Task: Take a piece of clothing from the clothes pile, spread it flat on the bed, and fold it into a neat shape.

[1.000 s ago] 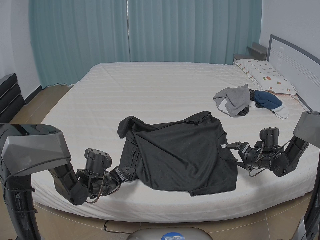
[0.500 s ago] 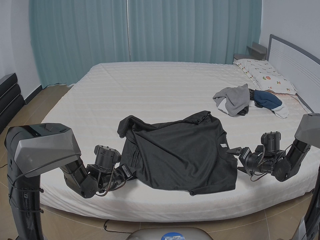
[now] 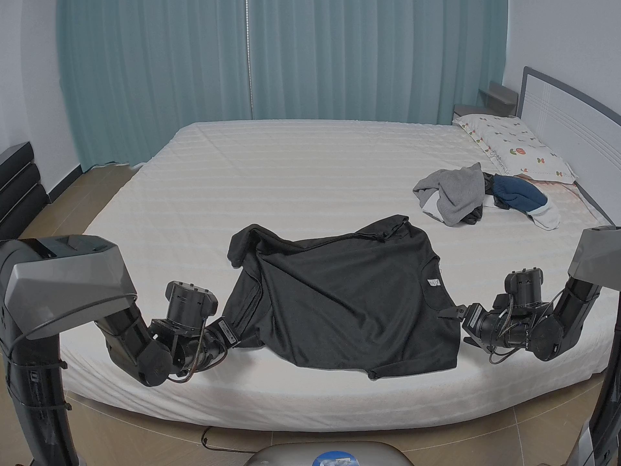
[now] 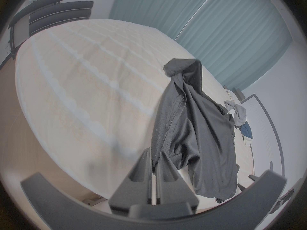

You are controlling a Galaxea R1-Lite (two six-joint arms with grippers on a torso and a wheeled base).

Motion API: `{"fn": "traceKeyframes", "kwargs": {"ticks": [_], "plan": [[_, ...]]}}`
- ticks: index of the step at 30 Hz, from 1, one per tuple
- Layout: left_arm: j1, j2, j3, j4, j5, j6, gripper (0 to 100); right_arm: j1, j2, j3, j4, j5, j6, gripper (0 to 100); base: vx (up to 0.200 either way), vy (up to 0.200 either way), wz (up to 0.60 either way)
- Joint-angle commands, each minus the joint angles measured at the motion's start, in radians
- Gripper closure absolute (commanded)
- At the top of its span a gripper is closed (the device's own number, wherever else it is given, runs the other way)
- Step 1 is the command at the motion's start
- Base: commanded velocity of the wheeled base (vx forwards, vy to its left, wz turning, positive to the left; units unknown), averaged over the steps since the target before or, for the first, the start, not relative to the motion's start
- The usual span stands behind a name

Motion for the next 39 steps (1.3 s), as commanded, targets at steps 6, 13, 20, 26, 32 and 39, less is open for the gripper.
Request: {"fn": "traceKeyframes", "kwargs": {"ticks": [6, 13, 20, 26, 32, 39], "plan": [[0.052, -0.075, 0.073, 0.006, 0.003, 0.095, 100, 0.003, 0.050, -0.004, 0.001, 0.001, -0.026, 0, 0.000, 0.000, 0.00], [0.080, -0.125, 0.074, 0.031, 0.013, 0.135, 100, 0.004, 0.096, -0.019, -0.002, -0.001, -0.046, 0, 0.000, 0.000, 0.00], [0.098, -0.142, 0.067, 0.068, 0.013, 0.136, 100, -0.006, 0.096, -0.056, -0.004, -0.001, -0.040, 100, 0.000, 0.000, 0.00], [0.123, -0.133, 0.057, 0.061, 0.013, 0.136, 100, -0.020, 0.055, -0.115, 0.002, -0.001, -0.034, 100, 0.000, 0.000, 0.00], [0.152, -0.118, 0.034, 0.055, 0.007, 0.127, 100, -0.028, 0.095, -0.263, 0.048, -0.004, -0.035, 100, 0.000, 0.000, 0.00], [0.186, -0.072, 0.022, 0.011, 0.003, 0.127, 100, -0.022, 0.168, -0.520, 0.208, -0.013, -0.034, 100, 0.000, 0.000, 0.00]]}}
